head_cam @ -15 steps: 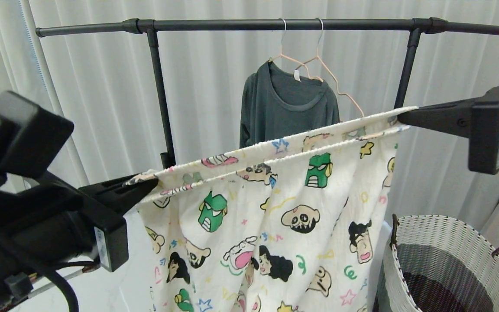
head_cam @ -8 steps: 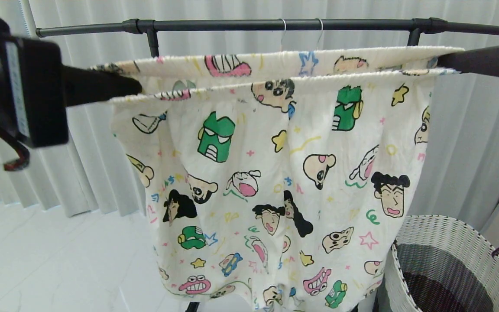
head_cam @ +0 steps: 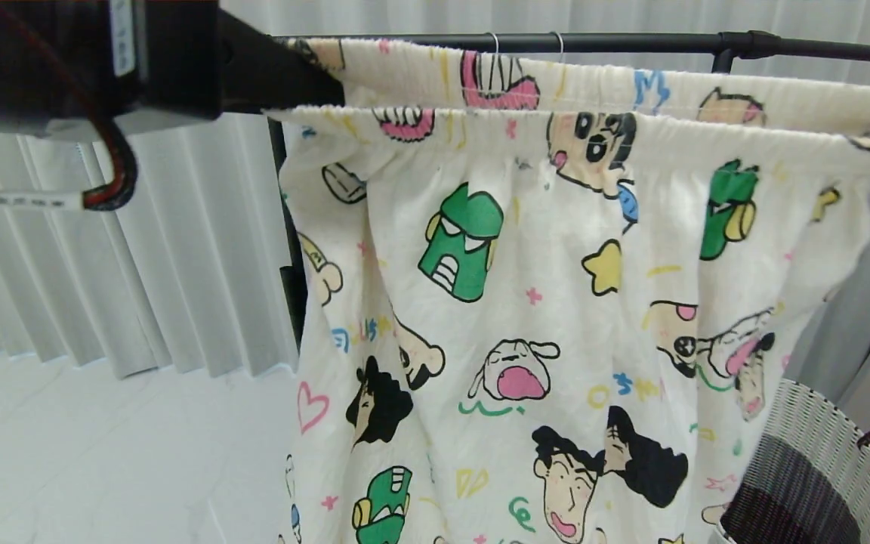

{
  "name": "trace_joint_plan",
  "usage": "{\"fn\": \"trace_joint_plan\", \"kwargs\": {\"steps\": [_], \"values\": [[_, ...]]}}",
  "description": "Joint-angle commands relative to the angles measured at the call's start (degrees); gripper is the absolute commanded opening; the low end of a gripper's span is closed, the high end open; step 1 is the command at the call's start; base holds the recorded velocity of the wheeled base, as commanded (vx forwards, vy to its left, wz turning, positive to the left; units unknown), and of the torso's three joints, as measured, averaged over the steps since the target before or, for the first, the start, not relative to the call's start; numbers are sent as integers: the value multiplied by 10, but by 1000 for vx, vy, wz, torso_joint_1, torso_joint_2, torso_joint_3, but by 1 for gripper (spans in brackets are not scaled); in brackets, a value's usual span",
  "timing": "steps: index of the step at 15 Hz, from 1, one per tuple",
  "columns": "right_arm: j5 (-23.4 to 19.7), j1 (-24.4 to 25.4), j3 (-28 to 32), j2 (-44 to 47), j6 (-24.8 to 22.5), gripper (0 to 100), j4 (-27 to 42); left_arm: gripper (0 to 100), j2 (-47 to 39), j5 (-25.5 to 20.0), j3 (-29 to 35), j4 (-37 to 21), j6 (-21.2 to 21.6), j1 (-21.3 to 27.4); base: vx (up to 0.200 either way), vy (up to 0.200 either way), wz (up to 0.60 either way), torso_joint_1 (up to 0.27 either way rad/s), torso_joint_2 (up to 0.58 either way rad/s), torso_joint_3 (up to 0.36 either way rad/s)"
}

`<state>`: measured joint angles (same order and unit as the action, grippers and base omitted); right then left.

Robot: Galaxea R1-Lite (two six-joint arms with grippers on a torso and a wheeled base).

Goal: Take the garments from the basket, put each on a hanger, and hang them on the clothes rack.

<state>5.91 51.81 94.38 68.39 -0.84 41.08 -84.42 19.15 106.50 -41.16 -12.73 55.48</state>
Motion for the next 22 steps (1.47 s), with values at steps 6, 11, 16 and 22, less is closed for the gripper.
{"fn": "trace_joint_plan", "kwargs": {"steps": [6,11,16,22], "values": [[-170,44,62,-33,1,0,100,0,-24,0,0,40,-5,16,0,0,0,0,0,0],[-25,22,33,-11,0,0,75,0,-3,2,-2,-82,-27,16,0,0,0,0,0,0],[-14,6,-61,54,0,0,-211,0,29,-16,-3,-173,-72,47,0,0,0,0,0,0],[-50,17,-46,160,-13,0,-364,0,93,-103,-4,-208,-99,150,0,0,0,0,0,0]]}}
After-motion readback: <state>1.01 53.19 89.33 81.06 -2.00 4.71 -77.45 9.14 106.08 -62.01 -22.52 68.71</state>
